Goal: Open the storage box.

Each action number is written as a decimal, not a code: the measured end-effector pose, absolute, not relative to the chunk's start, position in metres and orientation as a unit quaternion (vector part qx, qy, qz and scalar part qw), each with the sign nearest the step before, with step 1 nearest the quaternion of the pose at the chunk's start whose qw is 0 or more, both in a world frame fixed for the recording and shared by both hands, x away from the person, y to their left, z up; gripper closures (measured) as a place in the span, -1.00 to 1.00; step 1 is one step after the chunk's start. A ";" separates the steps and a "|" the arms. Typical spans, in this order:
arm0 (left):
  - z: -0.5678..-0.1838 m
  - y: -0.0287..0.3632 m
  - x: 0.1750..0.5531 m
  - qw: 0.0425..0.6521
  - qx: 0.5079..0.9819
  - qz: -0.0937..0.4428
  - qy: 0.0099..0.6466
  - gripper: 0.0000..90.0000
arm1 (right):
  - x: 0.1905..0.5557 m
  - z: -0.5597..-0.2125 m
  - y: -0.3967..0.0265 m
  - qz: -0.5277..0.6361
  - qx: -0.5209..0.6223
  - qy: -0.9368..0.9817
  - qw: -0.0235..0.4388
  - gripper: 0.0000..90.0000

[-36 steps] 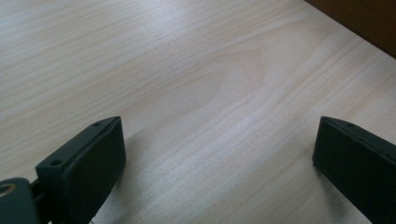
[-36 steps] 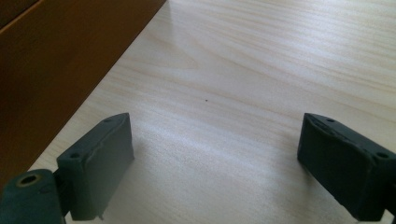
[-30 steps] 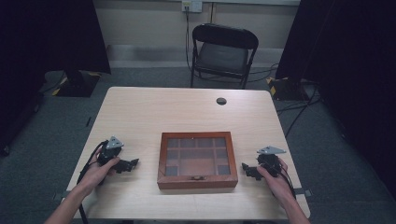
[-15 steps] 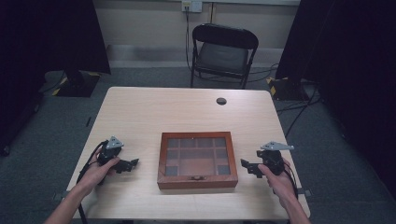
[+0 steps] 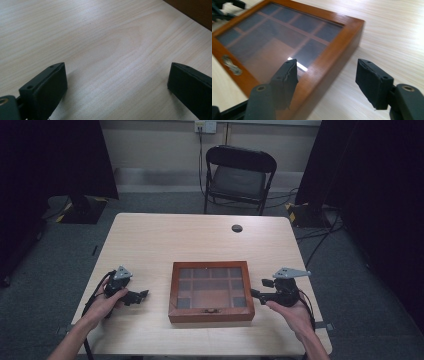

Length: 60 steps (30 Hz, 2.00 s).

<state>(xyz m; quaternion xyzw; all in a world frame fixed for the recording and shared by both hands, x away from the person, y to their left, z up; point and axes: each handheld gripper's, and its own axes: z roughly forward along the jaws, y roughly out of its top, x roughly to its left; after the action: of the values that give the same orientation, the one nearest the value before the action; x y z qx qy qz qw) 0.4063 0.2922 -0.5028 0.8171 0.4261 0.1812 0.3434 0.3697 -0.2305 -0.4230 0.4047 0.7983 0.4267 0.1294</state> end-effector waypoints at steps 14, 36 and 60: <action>-0.503 0.292 0.406 0.344 0.818 0.181 0.425 -0.96 | 0.370 -0.394 -0.167 0.462 0.305 0.831 0.045 -0.02; -0.503 0.292 0.407 0.345 0.818 0.179 0.424 -0.96 | 0.361 -0.433 -0.116 0.420 0.212 0.882 -0.025 0.73; -0.503 0.293 0.408 0.344 0.821 0.180 0.420 -0.98 | 0.358 -0.438 -0.114 0.422 0.202 0.884 -0.015 0.78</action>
<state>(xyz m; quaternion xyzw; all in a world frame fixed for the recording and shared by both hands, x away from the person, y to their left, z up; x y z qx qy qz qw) 0.4080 0.2931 -0.5028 0.8206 0.4197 0.1796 0.3439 0.3585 -0.1139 -0.4383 0.2020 0.8837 0.4219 -0.0152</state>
